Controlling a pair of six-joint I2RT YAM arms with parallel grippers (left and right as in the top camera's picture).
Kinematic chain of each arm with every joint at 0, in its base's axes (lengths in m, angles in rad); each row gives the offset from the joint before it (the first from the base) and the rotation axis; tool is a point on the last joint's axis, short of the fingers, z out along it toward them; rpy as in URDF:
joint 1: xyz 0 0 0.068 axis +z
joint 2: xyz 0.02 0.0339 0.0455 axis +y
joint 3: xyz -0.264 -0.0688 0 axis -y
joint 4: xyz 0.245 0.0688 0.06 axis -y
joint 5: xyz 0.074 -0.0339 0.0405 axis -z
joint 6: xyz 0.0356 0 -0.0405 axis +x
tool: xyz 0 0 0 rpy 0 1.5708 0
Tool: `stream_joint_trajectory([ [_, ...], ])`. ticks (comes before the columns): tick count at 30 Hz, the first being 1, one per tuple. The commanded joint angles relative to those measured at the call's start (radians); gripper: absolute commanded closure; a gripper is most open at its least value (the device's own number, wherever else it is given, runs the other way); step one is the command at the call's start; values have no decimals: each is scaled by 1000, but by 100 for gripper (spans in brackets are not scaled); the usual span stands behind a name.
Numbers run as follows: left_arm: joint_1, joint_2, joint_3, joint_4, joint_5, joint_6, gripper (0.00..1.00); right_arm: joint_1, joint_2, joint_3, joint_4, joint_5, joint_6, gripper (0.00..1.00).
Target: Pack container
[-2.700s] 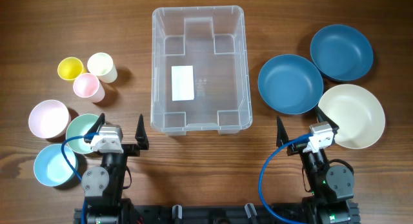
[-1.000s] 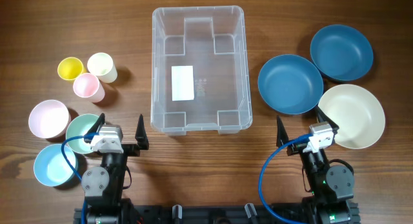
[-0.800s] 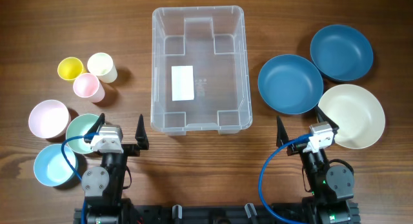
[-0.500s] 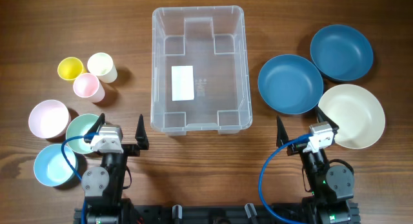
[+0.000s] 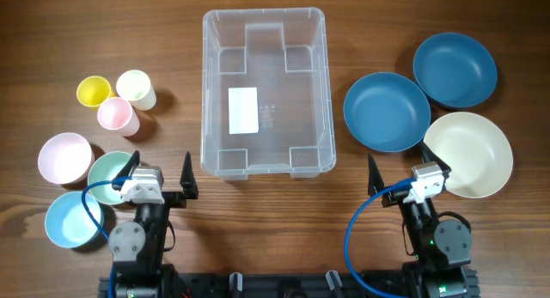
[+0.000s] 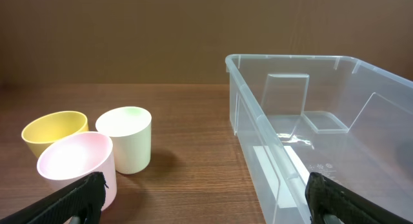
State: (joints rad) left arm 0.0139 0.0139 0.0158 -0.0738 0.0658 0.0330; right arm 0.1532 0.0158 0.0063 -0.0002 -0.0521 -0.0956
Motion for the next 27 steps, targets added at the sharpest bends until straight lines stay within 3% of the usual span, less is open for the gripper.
stream_joint_trajectory([
  [1,-3,-7,-10,24,5,11,0,-5,-2,-1,23,-18,87,0],
  [4,-3,-7,-8,37,4,-76,0,-5,-2,1,2,-11,232,0],
  [9,-3,9,45,17,5,-268,0,-5,38,53,-21,63,260,0],
  [16,-3,328,326,-48,5,-284,0,-5,457,293,-69,52,256,0],
  [19,-3,604,560,-186,8,-284,0,-5,733,517,-206,50,256,0],
  [22,-3,850,850,-438,13,-280,0,-5,1010,822,-491,7,254,0],
  [25,-3,977,1017,-620,13,-280,0,-5,1143,985,-649,-80,256,0],
  [27,-3,1014,1040,-657,17,-281,0,-5,1176,1017,-657,-184,252,0],
])
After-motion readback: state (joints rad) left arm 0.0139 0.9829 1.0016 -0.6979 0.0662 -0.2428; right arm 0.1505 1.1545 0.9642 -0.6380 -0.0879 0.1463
